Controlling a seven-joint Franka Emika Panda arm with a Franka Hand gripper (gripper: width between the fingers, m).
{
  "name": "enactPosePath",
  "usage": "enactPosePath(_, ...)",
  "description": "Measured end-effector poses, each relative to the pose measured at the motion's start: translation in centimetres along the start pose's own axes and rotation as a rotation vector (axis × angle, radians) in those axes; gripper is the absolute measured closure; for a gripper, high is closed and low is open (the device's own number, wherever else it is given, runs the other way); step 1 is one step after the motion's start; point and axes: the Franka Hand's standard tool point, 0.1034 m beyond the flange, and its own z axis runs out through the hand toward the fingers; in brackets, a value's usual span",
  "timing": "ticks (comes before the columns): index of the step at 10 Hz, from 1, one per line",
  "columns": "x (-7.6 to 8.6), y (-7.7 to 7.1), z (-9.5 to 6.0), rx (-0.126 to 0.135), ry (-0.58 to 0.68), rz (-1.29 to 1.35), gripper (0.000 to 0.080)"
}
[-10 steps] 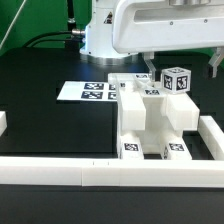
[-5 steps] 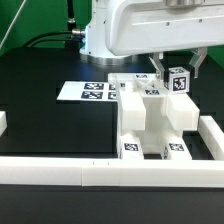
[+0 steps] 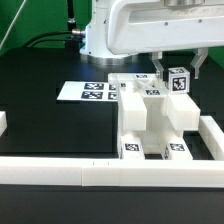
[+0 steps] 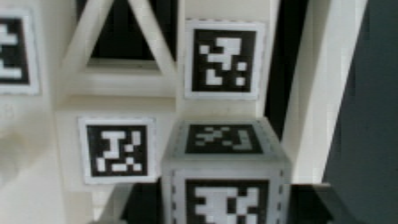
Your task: Assemble chair
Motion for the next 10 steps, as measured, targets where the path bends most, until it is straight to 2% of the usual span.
enactPosePath(2, 0.03, -0.27, 0.04, 0.000, -0.002, 0.181, 0.0515)
enactPosePath(4, 0.02, -0.30, 0.09, 0.015, -0.004, 0.407, 0.0515)
enactPosePath(10, 0.00, -1.01, 0.17, 0.036, -0.019, 0.989, 0.0515)
